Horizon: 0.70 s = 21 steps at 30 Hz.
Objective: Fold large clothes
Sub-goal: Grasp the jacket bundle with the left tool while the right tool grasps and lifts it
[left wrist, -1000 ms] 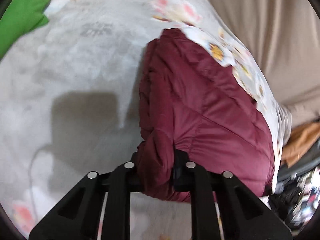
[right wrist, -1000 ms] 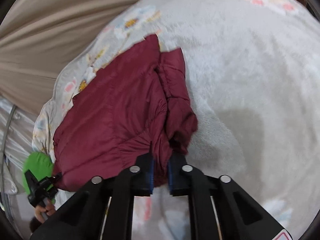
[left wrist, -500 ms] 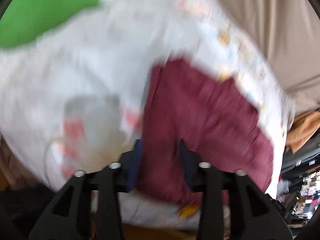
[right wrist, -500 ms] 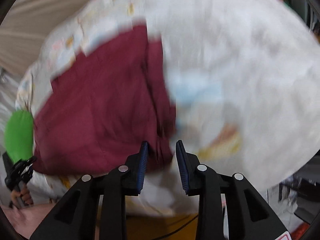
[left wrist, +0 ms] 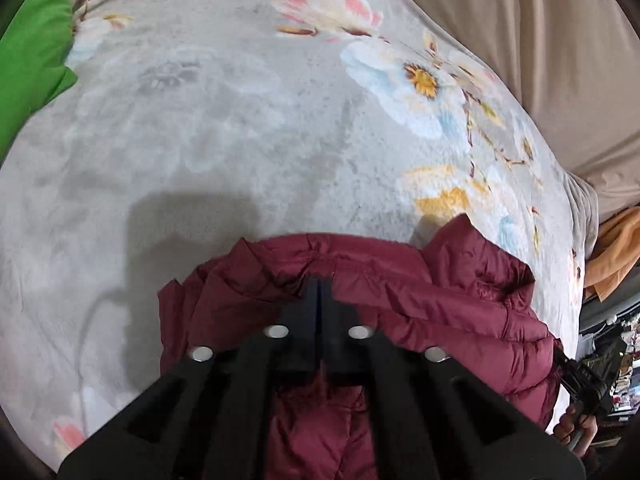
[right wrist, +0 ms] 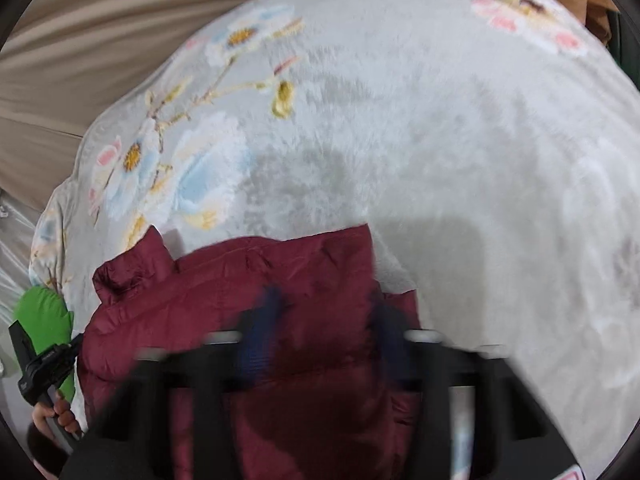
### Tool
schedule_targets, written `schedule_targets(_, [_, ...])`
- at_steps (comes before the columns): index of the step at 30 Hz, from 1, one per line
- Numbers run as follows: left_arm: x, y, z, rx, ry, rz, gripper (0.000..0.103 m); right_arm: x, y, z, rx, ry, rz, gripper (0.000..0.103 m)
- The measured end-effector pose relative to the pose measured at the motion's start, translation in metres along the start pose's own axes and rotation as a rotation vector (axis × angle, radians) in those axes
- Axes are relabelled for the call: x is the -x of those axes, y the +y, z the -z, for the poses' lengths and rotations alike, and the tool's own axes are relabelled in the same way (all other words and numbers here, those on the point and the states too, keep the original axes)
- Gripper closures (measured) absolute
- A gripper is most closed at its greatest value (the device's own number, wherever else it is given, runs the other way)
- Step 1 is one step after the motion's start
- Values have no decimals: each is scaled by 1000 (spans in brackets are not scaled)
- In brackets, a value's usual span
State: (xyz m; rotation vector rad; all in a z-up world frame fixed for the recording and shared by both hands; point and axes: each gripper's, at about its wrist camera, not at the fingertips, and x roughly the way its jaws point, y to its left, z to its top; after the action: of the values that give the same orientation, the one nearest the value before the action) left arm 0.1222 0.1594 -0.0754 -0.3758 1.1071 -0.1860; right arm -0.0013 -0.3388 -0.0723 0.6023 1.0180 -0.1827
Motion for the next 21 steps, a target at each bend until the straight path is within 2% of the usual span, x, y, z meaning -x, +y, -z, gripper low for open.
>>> schedule_targets(2, [16, -4, -7, -12, -54, 19, 103, 13, 7, 2, 17, -46, -43, 96])
schedule_targets(5, [56, -14, -24, -34, -167, 32, 103, 58, 23, -4, 61, -183, -120, 97])
schedule_targets(7, [51, -14, -32, -38, -164, 3, 103, 71, 27, -8, 71, -233, -113, 97])
schedule_targets(8, [33, -15, -35, -51, -129, -30, 103, 66, 25, -11, 68, -227, -97, 98])
schedule_targets(10, [-2, -16, -30, -86, -59, -108, 103, 28, 14, -14, 46, -143, -39, 98])
schedule_targets(12, [-44, -10, -18, -90, 27, -184, 103, -24, 0, -10, 36, 2, 33, 95])
schedule_targets(13, [-52, -8, -14, -90, 28, -200, 103, -35, -5, -7, 28, 26, 40, 94])
schedule_targets(15, [-43, -11, -15, -67, 0, -225, 103, -33, -7, -10, -9, 25, 36, 91])
schedule_targets(16, [-35, -12, -17, -51, -6, -226, 102, -23, -8, -13, -35, 13, 50, 85])
schedule_targets(17, [-22, -13, -20, -41, -29, -219, 101, -13, -8, -14, -44, -11, 65, 80])
schedule_targets(18, [-2, -16, -23, -42, -80, -219, 100, 4, -6, -15, -37, -60, 93, 80])
schedule_targets(19, [17, -21, -24, -47, -128, -233, 91, 21, 1, -13, -17, -119, 124, 80])
schedule_targets(20, [30, -26, -24, -58, -162, -233, 83, 40, 14, -10, 24, -171, 111, 80])
schedule_targets(21, [45, -38, -23, -85, -200, -202, 80, 46, 26, -9, 58, -179, 80, 80])
